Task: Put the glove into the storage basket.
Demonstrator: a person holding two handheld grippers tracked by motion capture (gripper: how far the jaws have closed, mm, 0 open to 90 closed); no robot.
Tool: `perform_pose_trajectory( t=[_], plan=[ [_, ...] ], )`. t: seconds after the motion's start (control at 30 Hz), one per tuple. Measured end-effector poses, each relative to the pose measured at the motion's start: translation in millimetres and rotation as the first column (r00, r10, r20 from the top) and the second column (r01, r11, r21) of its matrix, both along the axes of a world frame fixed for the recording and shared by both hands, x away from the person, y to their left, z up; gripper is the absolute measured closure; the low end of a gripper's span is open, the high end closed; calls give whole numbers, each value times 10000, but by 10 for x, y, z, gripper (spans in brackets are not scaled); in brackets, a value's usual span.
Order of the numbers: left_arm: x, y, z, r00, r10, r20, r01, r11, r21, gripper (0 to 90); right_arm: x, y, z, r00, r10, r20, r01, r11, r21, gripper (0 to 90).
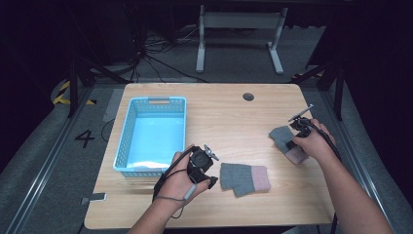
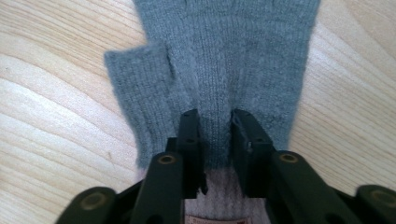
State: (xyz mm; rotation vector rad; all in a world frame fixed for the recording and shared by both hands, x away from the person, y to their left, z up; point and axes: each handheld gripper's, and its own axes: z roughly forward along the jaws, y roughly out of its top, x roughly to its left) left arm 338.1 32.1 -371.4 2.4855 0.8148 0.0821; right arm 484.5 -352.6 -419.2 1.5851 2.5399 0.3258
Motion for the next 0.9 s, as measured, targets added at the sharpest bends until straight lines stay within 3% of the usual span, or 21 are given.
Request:
perform_pose_trajectory(
  t=[0.23,0.47,0.57,0.63,0.9],
  plan=[
    [5,16,-16,9999,39,-102,-38,9999,120,519,-31,8,62,9993,218,305,-218,9998,6,798],
    [1,75,-61,9995,230,-238,-223,9994,278,516,-159,85,271,9950,846,533,-861,9960,258,799],
    [-28,95,-97,9995,245,-202,-239,9993,271,512,-256,163,418,9855,1528,730,-1556,9873,334,798],
    [-55,115,-144,9993,262,-274,-254,9993,264,512,-281,184,453,9823,1693,799,-1723,9845,318,798],
    [-175,172,-300,9989,268,-385,-260,9994,228,517,-477,377,640,9530,2860,1002,-2895,9569,221,798]
  ],
)
